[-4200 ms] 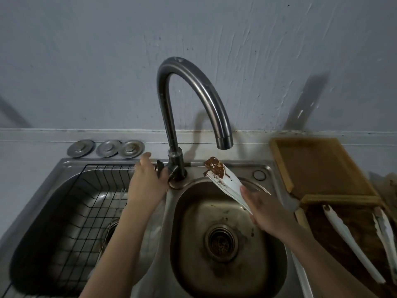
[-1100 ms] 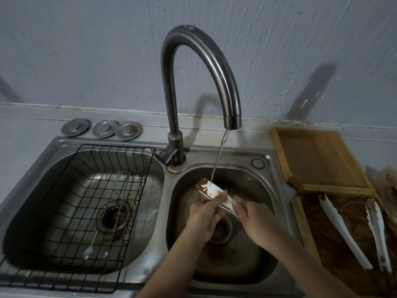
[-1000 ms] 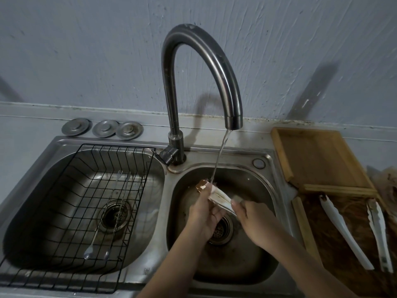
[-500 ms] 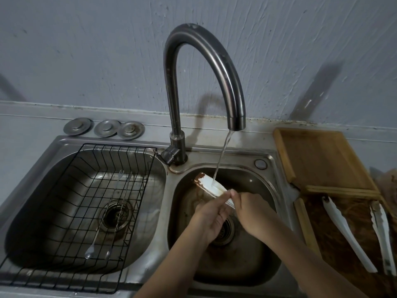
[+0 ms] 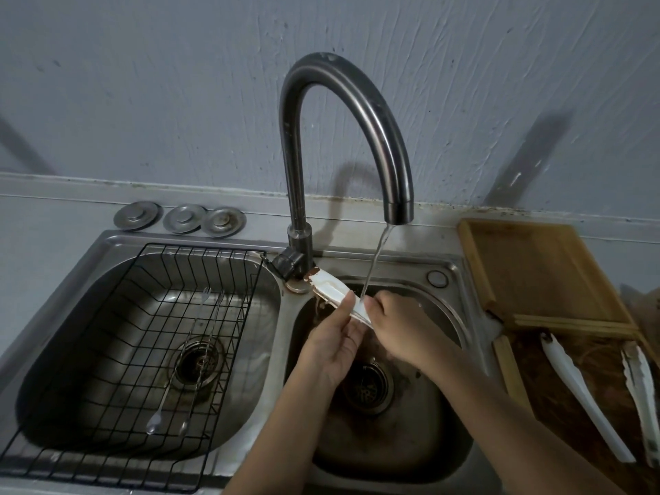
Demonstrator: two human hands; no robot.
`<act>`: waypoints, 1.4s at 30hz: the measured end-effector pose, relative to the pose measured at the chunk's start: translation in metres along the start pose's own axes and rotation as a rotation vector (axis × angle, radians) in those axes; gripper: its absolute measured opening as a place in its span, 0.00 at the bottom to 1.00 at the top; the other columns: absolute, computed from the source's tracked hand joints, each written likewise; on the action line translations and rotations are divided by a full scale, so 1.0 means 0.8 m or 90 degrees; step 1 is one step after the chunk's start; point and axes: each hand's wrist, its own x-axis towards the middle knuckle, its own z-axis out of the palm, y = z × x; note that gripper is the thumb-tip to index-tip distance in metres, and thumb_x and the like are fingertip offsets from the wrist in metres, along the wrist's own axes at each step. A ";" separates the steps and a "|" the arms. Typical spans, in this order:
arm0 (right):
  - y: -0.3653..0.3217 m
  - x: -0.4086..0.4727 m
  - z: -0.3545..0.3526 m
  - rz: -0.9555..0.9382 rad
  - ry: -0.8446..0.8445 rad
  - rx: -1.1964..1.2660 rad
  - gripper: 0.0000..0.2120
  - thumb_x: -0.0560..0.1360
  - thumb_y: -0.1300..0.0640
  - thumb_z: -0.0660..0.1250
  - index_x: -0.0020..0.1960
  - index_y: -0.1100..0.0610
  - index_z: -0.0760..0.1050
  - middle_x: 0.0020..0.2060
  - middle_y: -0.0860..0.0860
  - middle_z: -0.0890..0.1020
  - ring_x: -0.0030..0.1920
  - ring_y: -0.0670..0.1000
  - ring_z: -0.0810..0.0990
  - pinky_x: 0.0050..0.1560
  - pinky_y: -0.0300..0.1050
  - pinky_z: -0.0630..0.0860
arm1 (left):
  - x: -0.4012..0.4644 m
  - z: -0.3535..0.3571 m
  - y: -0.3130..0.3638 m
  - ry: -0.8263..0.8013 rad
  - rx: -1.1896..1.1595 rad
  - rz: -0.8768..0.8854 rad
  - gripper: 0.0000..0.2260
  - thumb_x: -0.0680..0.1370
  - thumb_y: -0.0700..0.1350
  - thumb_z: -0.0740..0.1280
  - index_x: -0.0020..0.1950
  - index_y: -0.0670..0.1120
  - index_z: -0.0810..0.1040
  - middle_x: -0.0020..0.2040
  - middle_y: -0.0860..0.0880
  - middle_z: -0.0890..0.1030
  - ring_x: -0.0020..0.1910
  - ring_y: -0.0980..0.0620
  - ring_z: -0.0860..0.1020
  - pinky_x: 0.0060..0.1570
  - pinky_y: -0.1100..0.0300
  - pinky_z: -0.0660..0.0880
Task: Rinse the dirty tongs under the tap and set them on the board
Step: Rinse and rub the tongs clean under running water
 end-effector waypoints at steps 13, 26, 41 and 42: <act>0.004 -0.009 0.011 -0.208 0.198 -0.048 0.07 0.76 0.53 0.65 0.43 0.56 0.75 0.38 0.49 0.78 0.35 0.43 0.75 0.36 0.34 0.68 | -0.011 -0.004 -0.009 -0.003 0.019 -0.031 0.18 0.77 0.38 0.65 0.64 0.32 0.72 0.54 0.37 0.82 0.47 0.47 0.83 0.48 0.57 0.81; 0.078 -0.040 0.009 -0.004 0.014 -0.001 0.18 0.79 0.45 0.54 0.40 0.54 0.74 0.28 0.47 0.76 0.27 0.43 0.75 0.28 0.34 0.66 | -0.003 -0.005 -0.024 0.055 0.244 -0.011 0.18 0.78 0.51 0.63 0.59 0.37 0.74 0.47 0.38 0.83 0.43 0.44 0.84 0.44 0.55 0.82; 0.085 -0.060 -0.003 -0.067 0.049 -0.024 0.17 0.79 0.45 0.53 0.35 0.49 0.69 0.22 0.47 0.70 0.22 0.43 0.71 0.24 0.36 0.65 | -0.010 -0.002 -0.028 0.012 0.241 -0.074 0.21 0.82 0.52 0.53 0.57 0.36 0.76 0.42 0.38 0.84 0.36 0.47 0.85 0.34 0.59 0.82; 0.084 -0.058 -0.004 -0.066 0.056 -0.032 0.17 0.79 0.45 0.53 0.36 0.50 0.70 0.22 0.47 0.70 0.22 0.43 0.71 0.25 0.36 0.65 | -0.009 -0.003 -0.030 0.011 0.246 -0.056 0.20 0.83 0.50 0.52 0.57 0.37 0.76 0.42 0.38 0.84 0.36 0.47 0.85 0.35 0.58 0.82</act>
